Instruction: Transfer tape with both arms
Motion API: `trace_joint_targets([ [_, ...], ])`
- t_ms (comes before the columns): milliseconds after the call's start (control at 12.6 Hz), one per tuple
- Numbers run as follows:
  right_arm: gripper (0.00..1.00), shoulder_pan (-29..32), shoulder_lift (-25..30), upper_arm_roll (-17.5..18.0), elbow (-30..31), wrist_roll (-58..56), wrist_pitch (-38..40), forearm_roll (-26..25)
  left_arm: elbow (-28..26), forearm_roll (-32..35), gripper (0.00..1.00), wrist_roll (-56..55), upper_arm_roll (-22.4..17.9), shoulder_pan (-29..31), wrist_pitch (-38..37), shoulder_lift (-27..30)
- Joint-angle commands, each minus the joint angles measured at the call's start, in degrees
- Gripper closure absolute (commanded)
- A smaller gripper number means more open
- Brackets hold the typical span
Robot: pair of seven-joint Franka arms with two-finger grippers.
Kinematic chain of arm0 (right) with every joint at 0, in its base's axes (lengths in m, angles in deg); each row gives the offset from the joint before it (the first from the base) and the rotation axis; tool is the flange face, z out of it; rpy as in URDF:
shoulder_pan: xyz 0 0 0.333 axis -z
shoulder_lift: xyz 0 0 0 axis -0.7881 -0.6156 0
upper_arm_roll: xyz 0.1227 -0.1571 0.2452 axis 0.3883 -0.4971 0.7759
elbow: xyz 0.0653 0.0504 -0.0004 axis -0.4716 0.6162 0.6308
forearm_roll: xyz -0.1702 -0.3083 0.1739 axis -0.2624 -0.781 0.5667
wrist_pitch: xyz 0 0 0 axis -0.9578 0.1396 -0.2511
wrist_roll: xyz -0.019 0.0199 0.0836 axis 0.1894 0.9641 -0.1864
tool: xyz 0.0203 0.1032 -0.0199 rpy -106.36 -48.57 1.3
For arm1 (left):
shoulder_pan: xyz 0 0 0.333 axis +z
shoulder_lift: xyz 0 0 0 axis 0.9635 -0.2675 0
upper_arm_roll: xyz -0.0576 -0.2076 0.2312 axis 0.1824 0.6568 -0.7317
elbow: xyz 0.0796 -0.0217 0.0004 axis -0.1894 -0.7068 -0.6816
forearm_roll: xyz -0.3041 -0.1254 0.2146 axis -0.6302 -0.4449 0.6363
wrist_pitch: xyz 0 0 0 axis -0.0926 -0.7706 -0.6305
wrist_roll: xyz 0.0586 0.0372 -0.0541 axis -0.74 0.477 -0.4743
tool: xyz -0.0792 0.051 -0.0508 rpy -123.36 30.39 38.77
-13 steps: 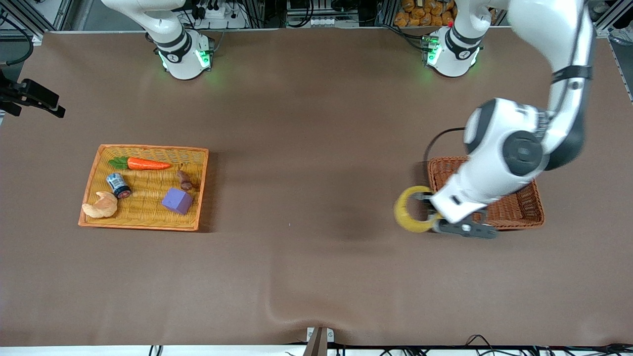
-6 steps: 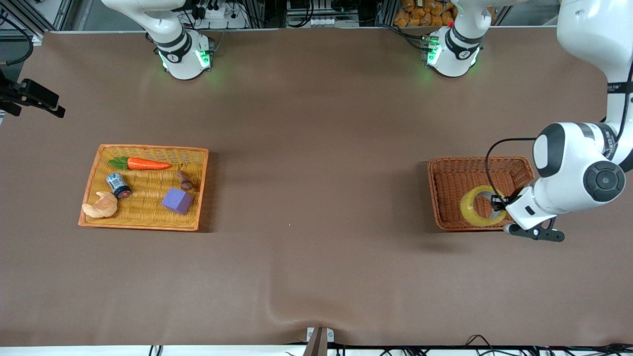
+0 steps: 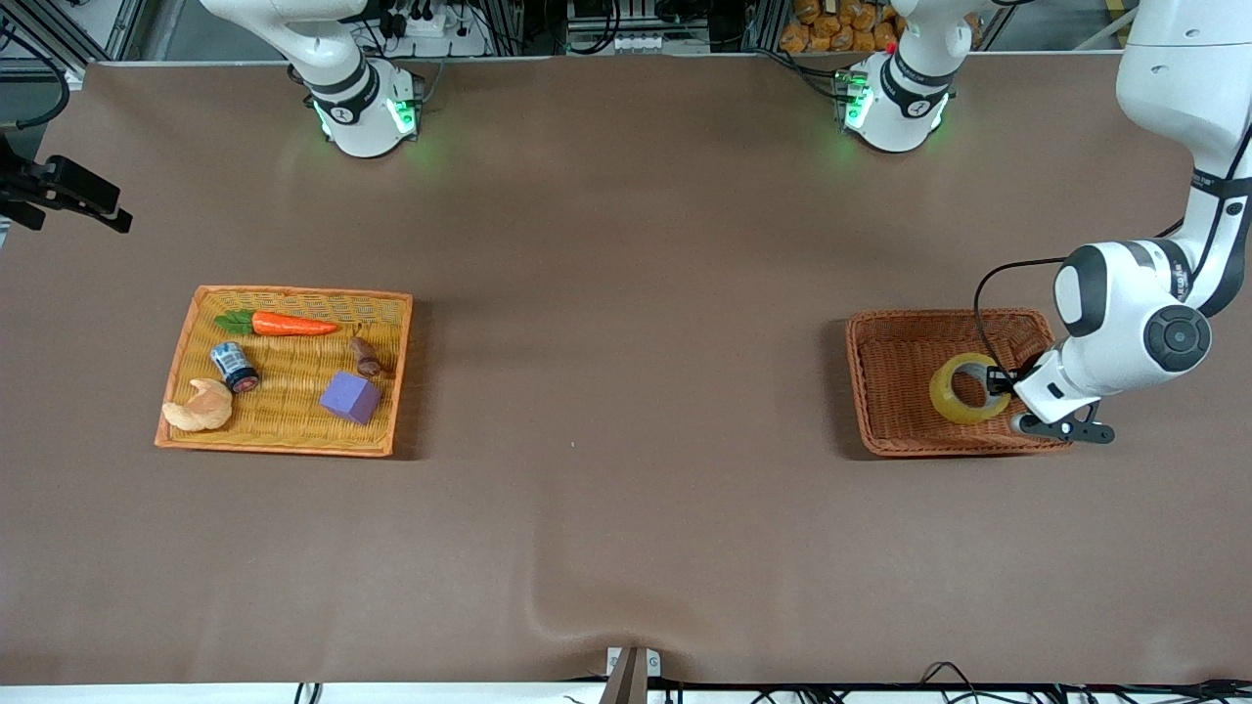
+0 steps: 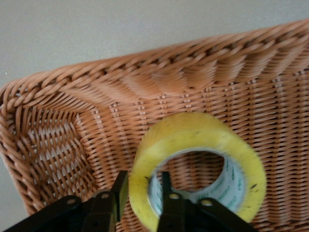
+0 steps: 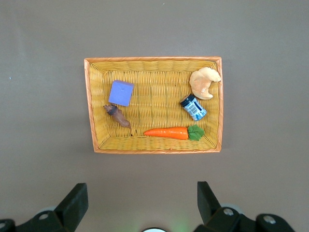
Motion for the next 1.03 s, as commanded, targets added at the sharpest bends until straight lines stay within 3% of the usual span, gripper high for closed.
trace_joint_targets([
  [0, 0.0, 0.5, -0.7, 0.3, -1.6, 0.0, 1.1, 0.8, 1.9, 1.3, 0.0, 0.3, 0.7, -0.3, -0.7, 3.2],
  [80, 0.0, 0.6, -0.7, 0.3, -1.6, -0.2, 1.2, 0.7, 4.2, 1.3, 0.0, 0.3, 0.7, -0.6, -3.5, 4.0],
  [398, 0.0, 0.5, -0.7, 0.4, -1.6, -0.2, 1.1, 0.6, 23.1, 1.5, 0.0, 0.4, 2.5, -1.5, -22.8, 4.0],
  [557, 0.0, 0.2, -0.7, 0.4, -1.6, 0.1, 1.3, 0.6, 29.8, 1.3, 0.0, 0.3, 2.7, -2.5, -30.0, 4.1],
  [716, 0.0, 0.0, -0.7, 0.4, -1.7, -0.2, 1.0, 0.6, 30.5, 0.8, 0.0, 0.0, 3.0, -3.1, -31.6, 5.2],
  [955, 0.0, 0.0, -1.0, 0.4, -3.3, -0.3, 1.0, 0.7, 30.1, 0.3, 0.0, 0.6, 3.9, -2.7, -32.0, 11.6],
])
